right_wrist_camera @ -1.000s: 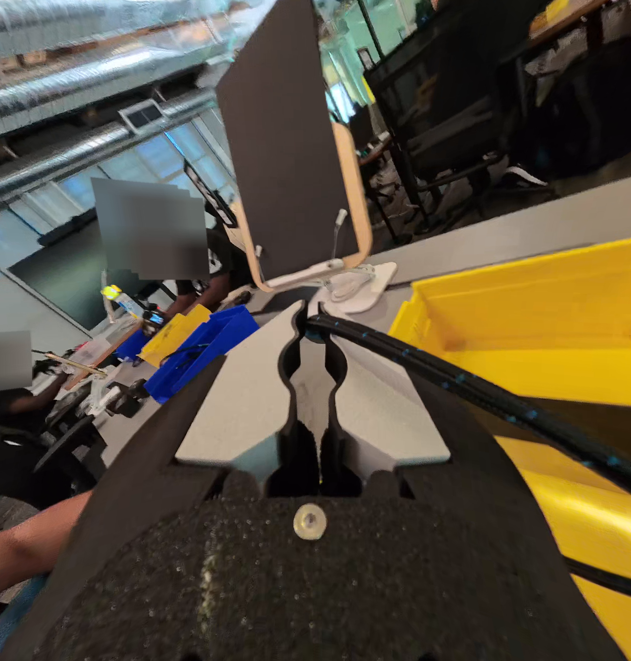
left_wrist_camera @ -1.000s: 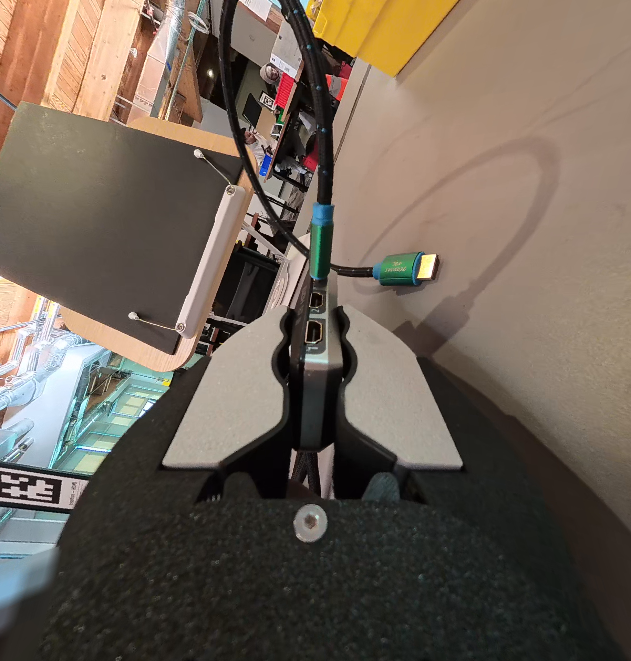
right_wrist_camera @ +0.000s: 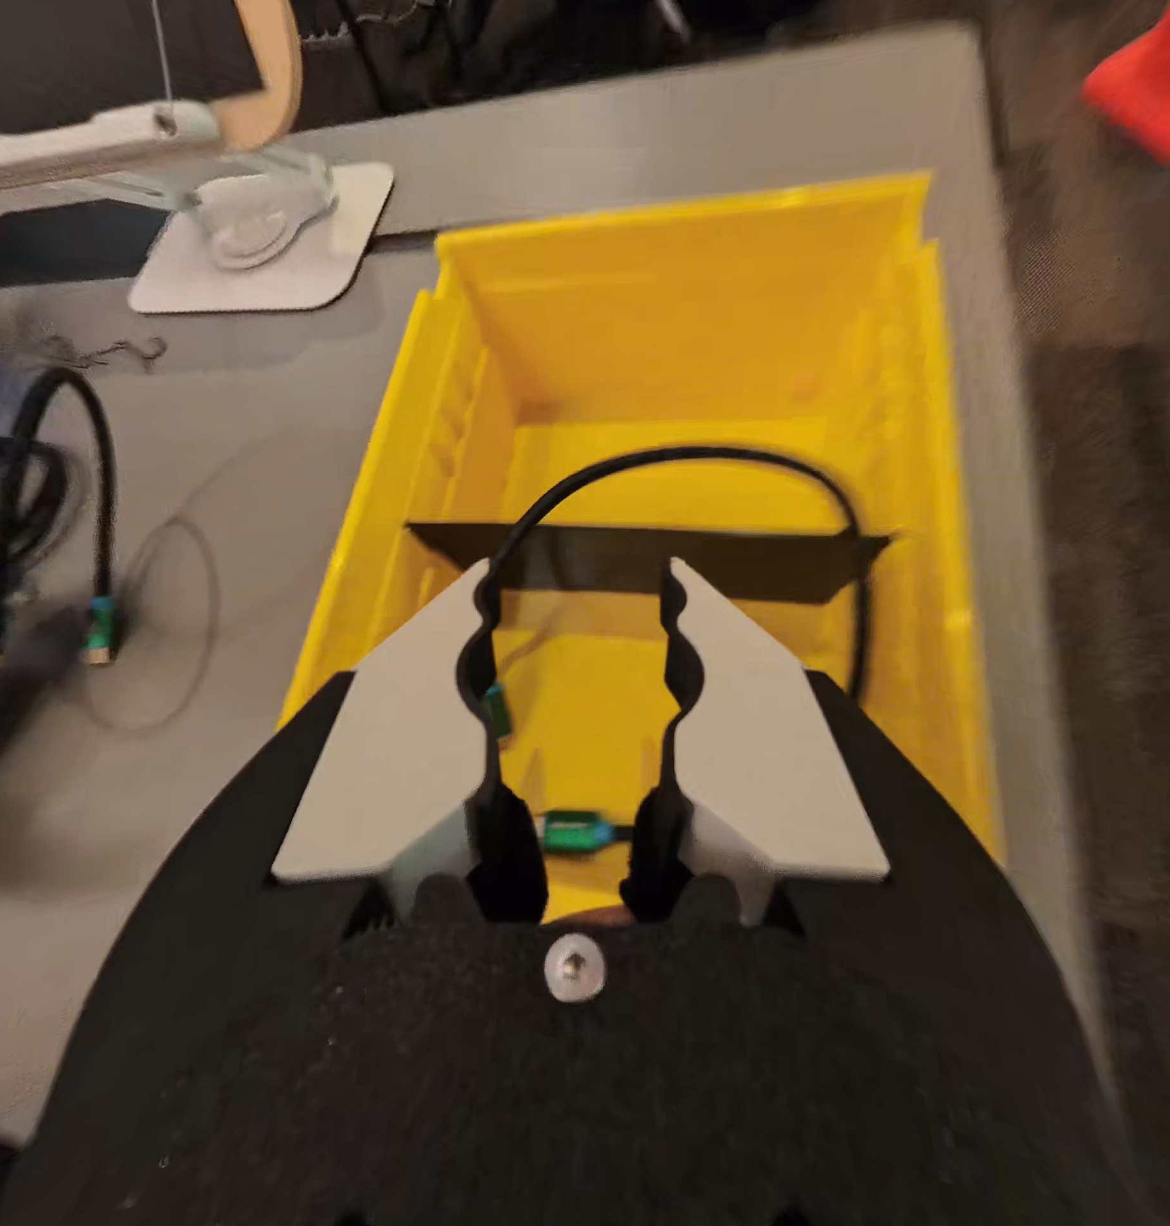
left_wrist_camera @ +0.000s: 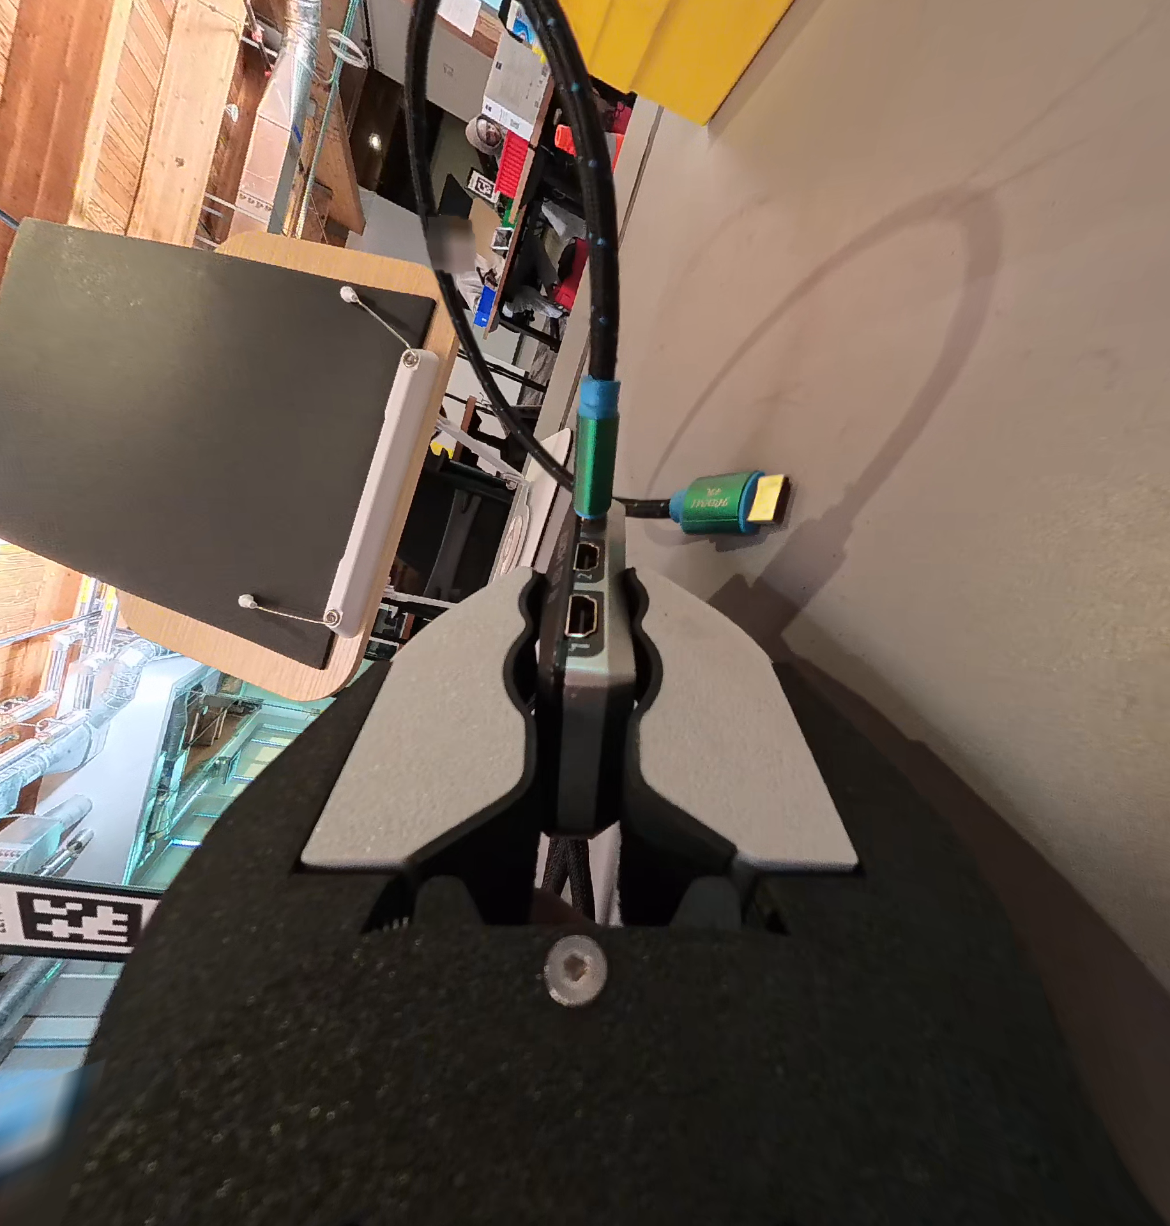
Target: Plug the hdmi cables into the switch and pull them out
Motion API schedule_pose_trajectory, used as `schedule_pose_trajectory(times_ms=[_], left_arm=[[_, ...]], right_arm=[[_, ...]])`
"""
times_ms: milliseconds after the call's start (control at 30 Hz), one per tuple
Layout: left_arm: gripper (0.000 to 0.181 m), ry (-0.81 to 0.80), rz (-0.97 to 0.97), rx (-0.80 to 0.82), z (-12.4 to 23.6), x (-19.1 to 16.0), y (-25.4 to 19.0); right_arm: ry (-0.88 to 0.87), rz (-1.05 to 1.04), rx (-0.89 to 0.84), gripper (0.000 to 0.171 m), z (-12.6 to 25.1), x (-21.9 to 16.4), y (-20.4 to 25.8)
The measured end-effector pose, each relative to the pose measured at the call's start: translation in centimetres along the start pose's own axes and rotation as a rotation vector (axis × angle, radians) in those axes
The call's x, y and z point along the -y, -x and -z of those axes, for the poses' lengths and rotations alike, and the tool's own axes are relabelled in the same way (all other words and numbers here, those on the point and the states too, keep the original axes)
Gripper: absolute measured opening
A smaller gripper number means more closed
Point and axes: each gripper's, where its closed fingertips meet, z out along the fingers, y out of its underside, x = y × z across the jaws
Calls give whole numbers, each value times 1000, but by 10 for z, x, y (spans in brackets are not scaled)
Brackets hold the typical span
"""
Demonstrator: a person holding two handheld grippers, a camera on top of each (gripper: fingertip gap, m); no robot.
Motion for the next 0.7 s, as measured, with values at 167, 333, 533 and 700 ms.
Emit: schedule_pose_trajectory(times_ms=[167,333,533,700], left_arm=[[23,-1,-14,-6,-1,1,-2],[23,3,-16,-15,-2,0,-4],[23,2,-36,-14,0,0,-6],[23,-5,-35,-11,1,1,-5]], right_arm=[[137,607,-70,49,-15,20,-37],[282,925,-138,38,-47,20,-57],[411,996,-107,13,-65,6,-66],[385,898,-156,7,-16,11,-59]])
